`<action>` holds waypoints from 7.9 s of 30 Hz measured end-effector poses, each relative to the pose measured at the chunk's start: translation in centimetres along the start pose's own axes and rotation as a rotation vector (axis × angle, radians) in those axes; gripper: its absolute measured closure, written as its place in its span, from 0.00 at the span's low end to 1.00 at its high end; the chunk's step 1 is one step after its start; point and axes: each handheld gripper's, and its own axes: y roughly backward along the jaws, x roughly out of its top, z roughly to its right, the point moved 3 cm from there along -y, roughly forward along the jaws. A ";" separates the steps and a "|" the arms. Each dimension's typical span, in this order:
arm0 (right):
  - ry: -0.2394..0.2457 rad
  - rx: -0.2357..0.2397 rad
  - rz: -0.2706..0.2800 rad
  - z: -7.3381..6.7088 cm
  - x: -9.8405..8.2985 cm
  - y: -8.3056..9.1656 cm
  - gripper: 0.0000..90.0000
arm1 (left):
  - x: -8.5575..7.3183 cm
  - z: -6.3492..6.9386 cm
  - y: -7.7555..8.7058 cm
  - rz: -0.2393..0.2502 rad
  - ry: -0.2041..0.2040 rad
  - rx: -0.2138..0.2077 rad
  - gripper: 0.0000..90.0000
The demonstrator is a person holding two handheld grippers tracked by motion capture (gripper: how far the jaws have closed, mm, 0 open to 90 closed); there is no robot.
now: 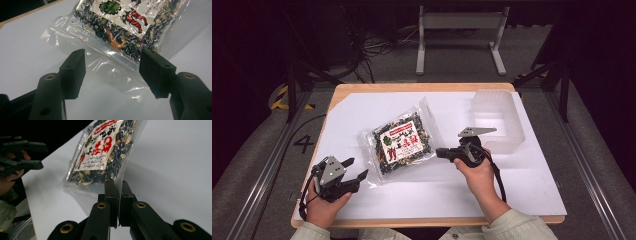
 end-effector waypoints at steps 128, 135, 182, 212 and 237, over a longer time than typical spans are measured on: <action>0.261 -0.458 0.449 7.7 15.0 21.7 1.00 | -0.2 -0.3 -0.1 0.004 0.019 0.001 0.42; 0.251 -0.472 0.454 8.5 14.7 21.9 1.00 | -0.2 -0.3 -0.1 0.002 0.018 0.001 0.42; 0.206 -0.320 0.477 13.6 9.2 22.0 0.99 | -0.2 -0.2 -0.2 -0.001 0.018 0.000 0.42; 0.261 -0.326 0.391 11.6 8.0 22.1 0.99 | -0.2 -0.1 -0.3 -0.005 0.019 -0.004 0.42; 0.332 -0.230 0.385 12.2 8.4 21.4 0.99 | 0.0 0.0 -0.5 -0.003 0.013 -0.011 0.42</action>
